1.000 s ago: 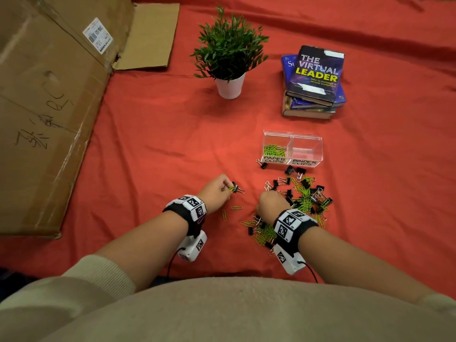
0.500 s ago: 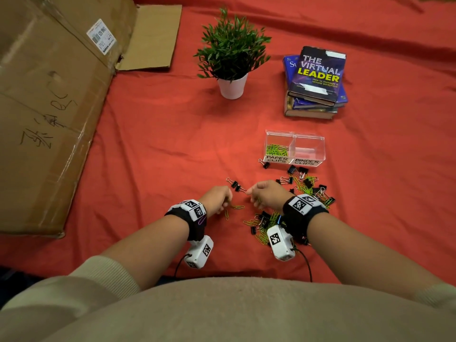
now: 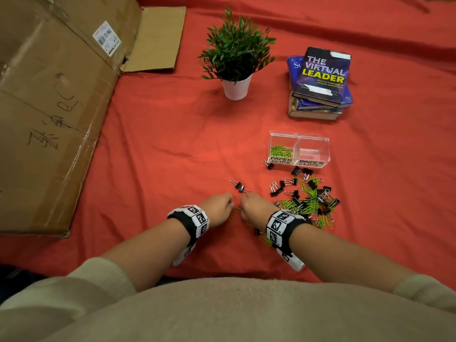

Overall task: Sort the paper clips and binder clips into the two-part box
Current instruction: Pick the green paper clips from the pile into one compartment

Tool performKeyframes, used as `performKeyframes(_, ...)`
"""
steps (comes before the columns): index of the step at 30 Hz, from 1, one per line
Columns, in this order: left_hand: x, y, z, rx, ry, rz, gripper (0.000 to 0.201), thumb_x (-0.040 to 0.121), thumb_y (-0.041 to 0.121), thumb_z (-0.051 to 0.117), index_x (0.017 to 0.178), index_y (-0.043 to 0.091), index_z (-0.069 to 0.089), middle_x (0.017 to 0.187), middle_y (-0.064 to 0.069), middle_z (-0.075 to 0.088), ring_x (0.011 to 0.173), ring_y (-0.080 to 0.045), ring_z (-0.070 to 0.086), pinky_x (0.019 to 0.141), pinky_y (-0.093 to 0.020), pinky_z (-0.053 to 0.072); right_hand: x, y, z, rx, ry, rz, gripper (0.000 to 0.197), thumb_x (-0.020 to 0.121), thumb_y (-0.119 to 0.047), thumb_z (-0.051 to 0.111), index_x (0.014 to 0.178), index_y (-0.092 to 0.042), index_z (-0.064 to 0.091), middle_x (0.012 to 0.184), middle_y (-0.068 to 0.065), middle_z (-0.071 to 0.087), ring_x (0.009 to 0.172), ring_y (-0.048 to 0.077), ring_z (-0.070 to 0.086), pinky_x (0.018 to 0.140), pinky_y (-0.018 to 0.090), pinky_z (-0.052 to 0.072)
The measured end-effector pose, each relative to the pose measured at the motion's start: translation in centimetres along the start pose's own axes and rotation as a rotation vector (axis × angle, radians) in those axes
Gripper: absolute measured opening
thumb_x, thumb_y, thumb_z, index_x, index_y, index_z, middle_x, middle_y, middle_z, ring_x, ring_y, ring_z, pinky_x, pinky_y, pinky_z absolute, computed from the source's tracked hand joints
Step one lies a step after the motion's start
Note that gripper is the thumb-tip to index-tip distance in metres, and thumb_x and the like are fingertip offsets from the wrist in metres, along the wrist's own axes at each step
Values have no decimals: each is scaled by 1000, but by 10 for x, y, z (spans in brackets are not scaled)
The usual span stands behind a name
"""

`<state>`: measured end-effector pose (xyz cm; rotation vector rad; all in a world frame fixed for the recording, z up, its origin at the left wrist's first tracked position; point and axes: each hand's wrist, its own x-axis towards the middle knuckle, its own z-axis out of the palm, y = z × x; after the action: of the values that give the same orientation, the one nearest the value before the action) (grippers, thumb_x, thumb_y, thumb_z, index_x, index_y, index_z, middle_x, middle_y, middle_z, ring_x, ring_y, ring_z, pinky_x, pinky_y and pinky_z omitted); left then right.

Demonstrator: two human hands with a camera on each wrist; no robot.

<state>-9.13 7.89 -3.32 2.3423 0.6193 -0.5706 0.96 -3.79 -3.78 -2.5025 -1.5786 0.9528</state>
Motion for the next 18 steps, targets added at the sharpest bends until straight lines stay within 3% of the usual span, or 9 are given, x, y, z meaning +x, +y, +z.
performKeyframes(2, -2, -1, 0, 95, -19, 79, 18, 86, 23, 55, 104, 18, 54, 105, -5, 67, 97, -27, 61, 82, -34, 48, -2, 2, -6, 48, -13, 17, 26, 88, -14, 50, 109, 0, 56, 114, 19, 59, 107, 34, 56, 87, 37, 44)
performKeyframes(4, -4, -2, 0, 193, -34, 145, 24, 83, 22, 59, 107, 21, 56, 109, -3, 66, 101, -25, 61, 83, -33, 48, -6, 7, -14, 178, 3, 68, 14, 87, -16, 54, 95, -6, 59, 95, 15, 63, 90, 31, 60, 75, 35, 45)
performKeyframes(6, -2, -1, 0, 278, -33, 181, 22, 85, 23, 60, 107, 20, 58, 110, -4, 65, 103, -25, 60, 83, -33, 46, -11, 18, -22, 386, 44, 146, 7, 84, -17, 60, 81, -13, 56, 77, 4, 60, 71, 20, 57, 65, 32, 45)
performKeyframes(8, 0, 0, -1, 350, -34, 191, 18, 87, 27, 61, 103, 18, 59, 108, -6, 65, 104, -27, 58, 82, -35, 45, -14, 30, -30, 567, 64, 207, 5, 84, -15, 60, 80, -16, 57, 70, -3, 58, 58, 11, 52, 55, 27, 45)
performKeyframes(9, 1, 0, 0, 375, -36, 192, 17, 88, 28, 60, 101, 17, 58, 108, -7, 64, 104, -28, 58, 81, -35, 45, -16, 35, -35, 654, 60, 231, 2, 86, -14, 59, 86, -16, 59, 69, -5, 58, 56, 9, 50, 49, 22, 42)
performKeyframes(12, 1, -1, 1, 387, -58, 169, 17, 90, 30, 57, 99, 15, 56, 108, -9, 63, 105, -29, 57, 82, -36, 44, -17, 50, -45, 933, 34, 327, 20, 91, -7, 46, 97, -17, 62, 69, -1, 55, 53, 11, 47, 46, 21, 36)
performKeyframes(15, 0, -2, 2, 392, -90, 151, 21, 93, 28, 51, 102, 10, 53, 109, -13, 61, 105, -32, 56, 85, -37, 43, -19, 57, -47, 1049, -1, 359, 19, 87, -5, 46, 79, -15, 60, 63, 3, 49, 51, 14, 44, 47, 24, 35)
performKeyframes(18, 1, 1, 0, 250, -103, 128, 16, 92, 21, 49, 98, 7, 52, 104, -17, 61, 98, -34, 56, 82, -37, 41, -20, 56, -44, 878, -31, 326, 19, 90, -22, 56, 73, -14, 54, 63, 0, 54, 52, 11, 50, 47, 21, 40)
